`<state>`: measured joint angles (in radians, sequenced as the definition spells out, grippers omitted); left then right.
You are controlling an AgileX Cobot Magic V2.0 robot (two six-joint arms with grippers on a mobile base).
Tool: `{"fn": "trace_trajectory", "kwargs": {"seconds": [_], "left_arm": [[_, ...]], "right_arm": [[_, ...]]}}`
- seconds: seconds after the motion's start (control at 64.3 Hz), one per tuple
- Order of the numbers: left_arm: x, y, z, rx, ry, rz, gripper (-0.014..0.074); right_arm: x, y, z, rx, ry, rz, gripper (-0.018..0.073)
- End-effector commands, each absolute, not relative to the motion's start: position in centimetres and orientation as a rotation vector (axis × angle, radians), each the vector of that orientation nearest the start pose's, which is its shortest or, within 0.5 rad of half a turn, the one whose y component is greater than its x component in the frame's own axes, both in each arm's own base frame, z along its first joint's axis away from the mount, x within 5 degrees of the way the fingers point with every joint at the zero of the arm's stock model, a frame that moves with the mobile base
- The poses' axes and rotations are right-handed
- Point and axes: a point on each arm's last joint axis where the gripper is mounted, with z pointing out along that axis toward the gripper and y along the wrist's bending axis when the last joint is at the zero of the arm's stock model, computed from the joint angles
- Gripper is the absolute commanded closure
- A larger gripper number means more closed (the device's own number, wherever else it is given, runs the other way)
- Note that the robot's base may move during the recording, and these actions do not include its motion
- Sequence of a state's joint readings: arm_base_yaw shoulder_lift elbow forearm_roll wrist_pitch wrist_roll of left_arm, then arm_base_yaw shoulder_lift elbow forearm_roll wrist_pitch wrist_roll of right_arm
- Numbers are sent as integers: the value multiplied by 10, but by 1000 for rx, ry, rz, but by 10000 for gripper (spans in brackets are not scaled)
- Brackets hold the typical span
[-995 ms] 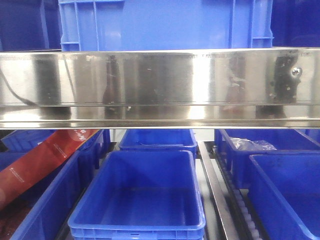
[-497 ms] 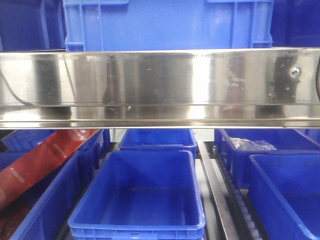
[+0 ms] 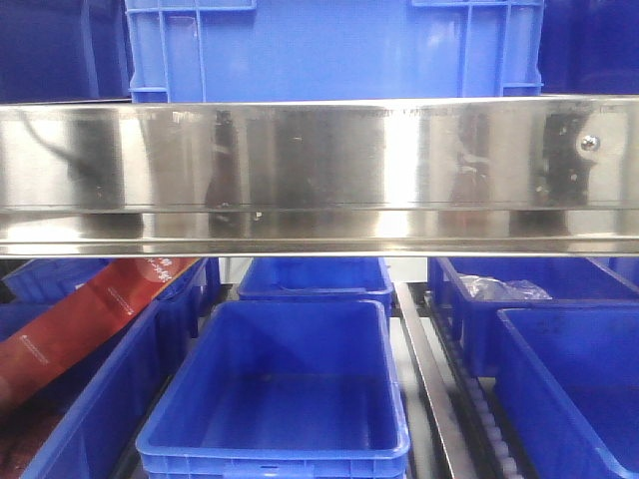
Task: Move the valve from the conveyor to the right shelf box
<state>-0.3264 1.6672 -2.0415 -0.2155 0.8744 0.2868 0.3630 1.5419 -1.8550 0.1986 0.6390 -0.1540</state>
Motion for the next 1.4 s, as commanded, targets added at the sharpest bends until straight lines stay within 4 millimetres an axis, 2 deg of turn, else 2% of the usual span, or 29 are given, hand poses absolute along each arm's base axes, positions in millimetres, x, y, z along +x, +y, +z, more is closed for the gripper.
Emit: {"fn": "trace_trajectory", "kwargs": {"seconds": [0.0, 0.047, 0.202, 0.295, 0.404, 0.528, 0.762, 0.839, 0.995, 1.181, 1.383], "left_arm": [[310, -119, 521, 584, 1848, -222, 608], [299, -114, 528, 584, 1847, -195, 700], [273, -85, 540, 462, 1911, -139, 707], [264, -66, 536, 402, 1940, -110, 707], [249, -45, 525, 334, 1953, -68, 707], [230, -30, 501, 274, 1939, -36, 707], [169, -19, 447, 210, 1758, -12, 707], [152, -17, 417, 201, 1733, -8, 707], [118, -13, 375, 180, 1643, -3, 707], [93, -10, 336, 136, 1580, -41, 707], [84, -9, 325, 122, 1542, -50, 707]], "right_arm": [[296, 121, 521, -402, 1728, 360, 709], [287, 117, 527, -400, 1722, 358, 724], [265, 96, 531, -371, 1735, 328, 713], [255, 83, 518, -339, 1769, 298, 713], [242, 67, 493, -289, 1801, 263, 713], [223, 58, 458, -256, 1802, 248, 713], [178, 44, 399, -206, 1735, 228, 713], [165, 41, 379, -198, 1732, 222, 713], [140, 34, 349, -187, 1715, 216, 713], [120, 29, 328, -177, 1679, 212, 713], [118, 28, 325, -171, 1659, 210, 713]]}}
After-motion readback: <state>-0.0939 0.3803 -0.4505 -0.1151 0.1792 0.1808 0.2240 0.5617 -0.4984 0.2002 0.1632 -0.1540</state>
